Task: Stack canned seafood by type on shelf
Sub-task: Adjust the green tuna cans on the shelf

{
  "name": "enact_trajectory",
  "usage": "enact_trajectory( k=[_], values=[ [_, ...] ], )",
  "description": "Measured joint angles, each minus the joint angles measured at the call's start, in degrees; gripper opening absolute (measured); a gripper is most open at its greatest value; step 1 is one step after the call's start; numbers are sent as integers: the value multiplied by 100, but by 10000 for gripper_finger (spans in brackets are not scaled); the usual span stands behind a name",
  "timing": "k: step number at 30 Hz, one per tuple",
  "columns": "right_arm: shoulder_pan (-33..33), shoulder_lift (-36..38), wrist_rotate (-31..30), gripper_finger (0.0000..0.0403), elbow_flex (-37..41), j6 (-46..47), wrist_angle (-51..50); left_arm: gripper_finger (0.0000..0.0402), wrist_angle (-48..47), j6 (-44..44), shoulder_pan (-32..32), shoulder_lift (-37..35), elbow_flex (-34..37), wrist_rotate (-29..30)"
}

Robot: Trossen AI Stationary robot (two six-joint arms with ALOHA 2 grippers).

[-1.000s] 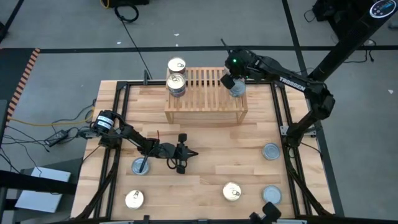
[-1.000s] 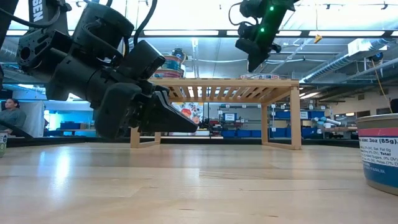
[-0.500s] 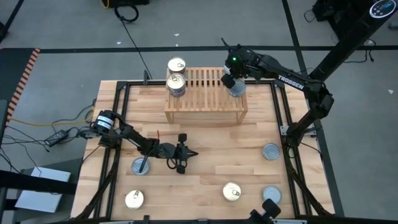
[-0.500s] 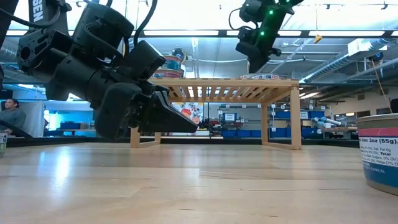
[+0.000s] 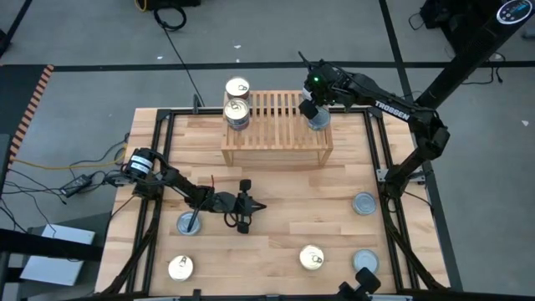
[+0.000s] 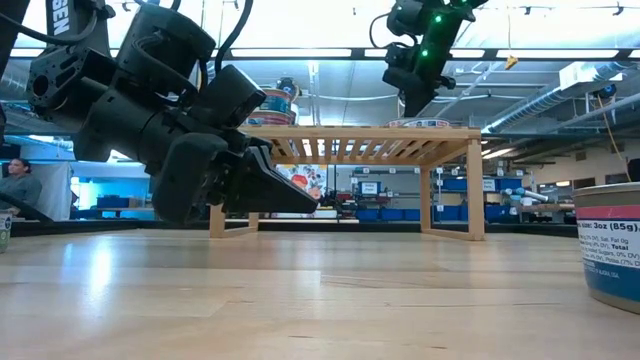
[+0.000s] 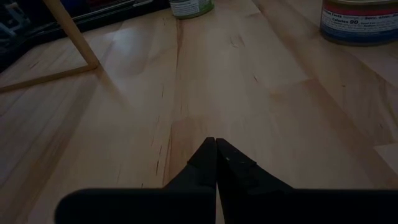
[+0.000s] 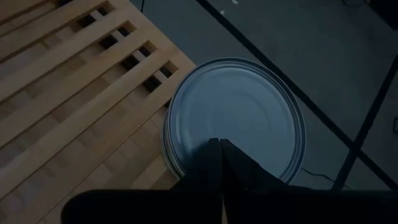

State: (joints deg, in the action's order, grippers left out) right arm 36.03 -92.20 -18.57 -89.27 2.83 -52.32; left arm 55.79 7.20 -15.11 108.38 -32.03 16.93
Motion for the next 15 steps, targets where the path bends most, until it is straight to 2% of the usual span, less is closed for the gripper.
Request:
enact_trajectory(
  k=[15],
  values=[
    [0,-20,-170,2,-101,15,-96,5,0,0,0,0,0,0]
  ],
)
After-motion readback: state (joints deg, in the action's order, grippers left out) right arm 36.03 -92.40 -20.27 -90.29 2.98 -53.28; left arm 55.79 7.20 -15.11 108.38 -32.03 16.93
